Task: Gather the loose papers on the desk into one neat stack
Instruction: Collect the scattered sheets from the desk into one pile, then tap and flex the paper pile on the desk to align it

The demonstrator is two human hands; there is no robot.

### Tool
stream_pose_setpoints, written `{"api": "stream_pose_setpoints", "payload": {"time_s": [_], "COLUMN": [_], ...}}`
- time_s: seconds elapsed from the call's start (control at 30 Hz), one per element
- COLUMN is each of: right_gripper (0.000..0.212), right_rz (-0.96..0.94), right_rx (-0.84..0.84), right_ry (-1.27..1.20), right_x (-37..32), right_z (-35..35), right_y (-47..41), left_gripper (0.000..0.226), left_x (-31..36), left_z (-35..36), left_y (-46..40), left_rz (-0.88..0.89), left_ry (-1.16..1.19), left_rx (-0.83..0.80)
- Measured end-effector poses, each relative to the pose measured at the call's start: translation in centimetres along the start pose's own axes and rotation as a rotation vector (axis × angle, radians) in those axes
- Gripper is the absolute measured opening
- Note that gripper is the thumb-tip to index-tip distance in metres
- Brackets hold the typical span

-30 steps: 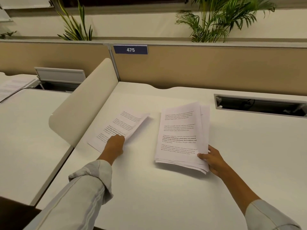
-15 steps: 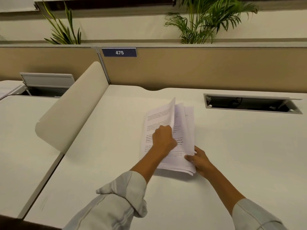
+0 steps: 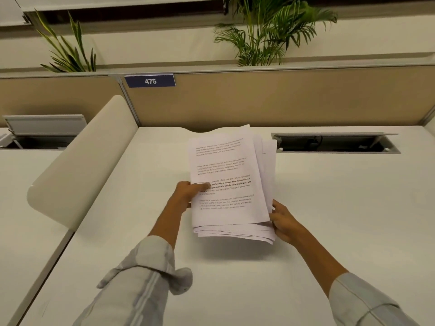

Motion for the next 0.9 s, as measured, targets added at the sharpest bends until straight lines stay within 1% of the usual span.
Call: {"api": "stream_pose_setpoints", "payload": {"time_s": [0.03, 0.07, 0.1, 0.17, 0.2, 0.23, 0.3, 0.33, 0.4, 0.47, 0.57, 0.63, 0.73, 0.83, 0.9], "right_gripper": [0.041, 0.042, 0.042, 0.036, 0.033, 0.033, 0.040, 0.042, 0.038, 0.034, 0.037, 0.037, 0.048, 0.042, 0.042], "right_rz": [-0.008, -0.015, -0.019, -0.030, -0.028, -0.023, -0.022, -0.044, -0.147, -0.264, -0.354, -0.371, -0.380, -0.383, -0.386], "right_rx": [-0.027, -0.052, -0.066, -0.084, -0.091, -0.093, -0.085, -0.087, -0.071, -0.015, 0.056, 0.081, 0.091, 0.072, 0.052], "right_ry": [0.023, 0.048, 0.071, 0.084, 0.050, -0.020, -0.155, -0.160, -0.033, 0.088, 0.140, 0.159, 0.191, 0.238, 0.248], "right_x": [-0.4, -0.8, -1.2, -2.5, -3.1, -3.9, -5.6, -6.6, -8.7, -10.6, -12.2, -12.4, -12.1, -11.9, -12.0], "right_z": [0.1, 0.1, 0.1, -0.1, -0.3, -0.5, -0.9, -0.8, -0.5, -0.1, 0.3, 0.3, 0.1, 0.3, 0.4], "right_y": [0.1, 0.2, 0.2, 0.3, 0.3, 0.1, 0.0, 0.0, -0.1, -0.1, 0.0, 0.0, 0.2, 0.3, 0.2], "left_gripper": [0.058, 0.051, 0.048, 0.046, 0.046, 0.046, 0.043, 0.042, 0.040, 0.041, 0.046, 0.045, 0.052, 0.059, 0.058], "left_x": [0.0, 0.1, 0.4, 1.5, 2.1, 2.6, 3.6, 4.1, 5.1, 6.0, 7.4, 8.5, 9.8, 10.1, 9.9], "left_z": [0.6, 1.0, 1.4, 1.9, 2.1, 2.0, 2.0, 2.1, 2.3, 2.7, 2.9, 2.8, 2.8, 3.2, 3.5], "left_y": [0.3, 0.7, 0.9, 1.5, 1.7, 2.0, 2.6, 3.0, 3.9, 4.6, 5.6, 6.3, 6.8, 7.0, 6.8], "left_rz": [0.004, 0.046, 0.100, 0.218, 0.272, 0.318, 0.398, 0.434, 0.485, 0.525, 0.600, 0.658, 0.697, 0.705, 0.697], "left_ry": [0.098, 0.140, 0.160, 0.194, 0.201, 0.195, 0.154, 0.141, 0.142, 0.159, 0.176, 0.186, 0.203, 0.180, 0.181], "left_rx": [-0.129, -0.185, -0.196, -0.174, -0.160, -0.145, -0.112, -0.097, -0.080, -0.093, -0.143, -0.169, -0.192, -0.223, -0.250]}}
Point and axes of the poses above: each hand's wrist, its own y-axis away from the middle knuckle, its own z-axis out of the palm, x = y × z, the point moved 5 cm from there along -y, towards the middle knuckle, and after that the axes turned 4 degrees about y, right-handed, at the moved point
